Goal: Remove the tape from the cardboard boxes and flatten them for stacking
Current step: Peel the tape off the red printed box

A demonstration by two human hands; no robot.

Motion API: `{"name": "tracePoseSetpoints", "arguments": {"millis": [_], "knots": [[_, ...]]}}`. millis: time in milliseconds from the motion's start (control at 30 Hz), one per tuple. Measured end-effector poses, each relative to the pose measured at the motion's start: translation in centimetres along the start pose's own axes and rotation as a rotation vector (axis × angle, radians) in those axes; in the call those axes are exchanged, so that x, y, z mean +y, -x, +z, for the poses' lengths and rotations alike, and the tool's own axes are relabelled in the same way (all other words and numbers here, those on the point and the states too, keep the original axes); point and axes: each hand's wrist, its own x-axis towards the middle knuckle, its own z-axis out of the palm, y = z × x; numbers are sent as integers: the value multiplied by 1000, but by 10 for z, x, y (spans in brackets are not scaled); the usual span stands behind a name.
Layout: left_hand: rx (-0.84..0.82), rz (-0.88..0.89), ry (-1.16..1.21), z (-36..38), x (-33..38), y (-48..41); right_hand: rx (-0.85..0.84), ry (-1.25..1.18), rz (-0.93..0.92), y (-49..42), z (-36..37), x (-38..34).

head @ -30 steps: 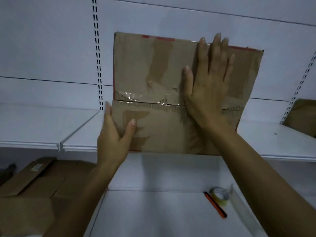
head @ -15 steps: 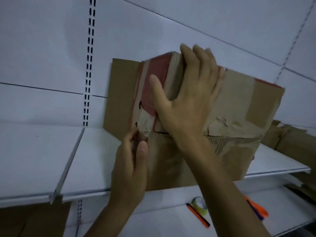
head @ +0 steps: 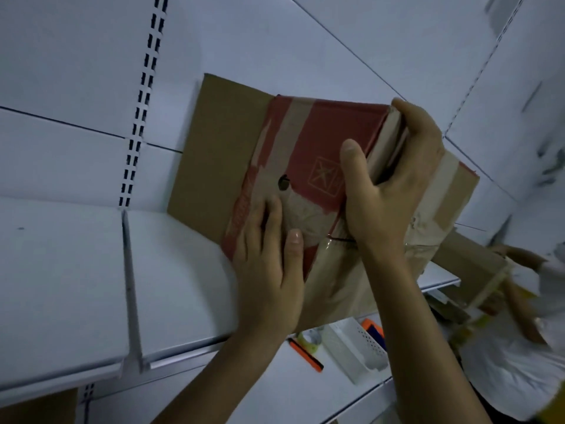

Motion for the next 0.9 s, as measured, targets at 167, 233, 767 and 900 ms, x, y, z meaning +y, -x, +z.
{"name": "tracePoseSetpoints", "arguments": {"millis": [167, 233, 767, 900], "knots": [[50, 45, 63, -10, -4, 3, -3, -14, 11, 3, 2, 0], [75, 8, 157, -12, 0, 1, -1, -11, 6, 4, 3, 0], [-116, -332, 449, -35, 11, -32, 21, 20, -1, 5, 3, 2], [-80, -116, 378, -35, 27, -3, 34, 54, -10, 6, 4, 2]]}}
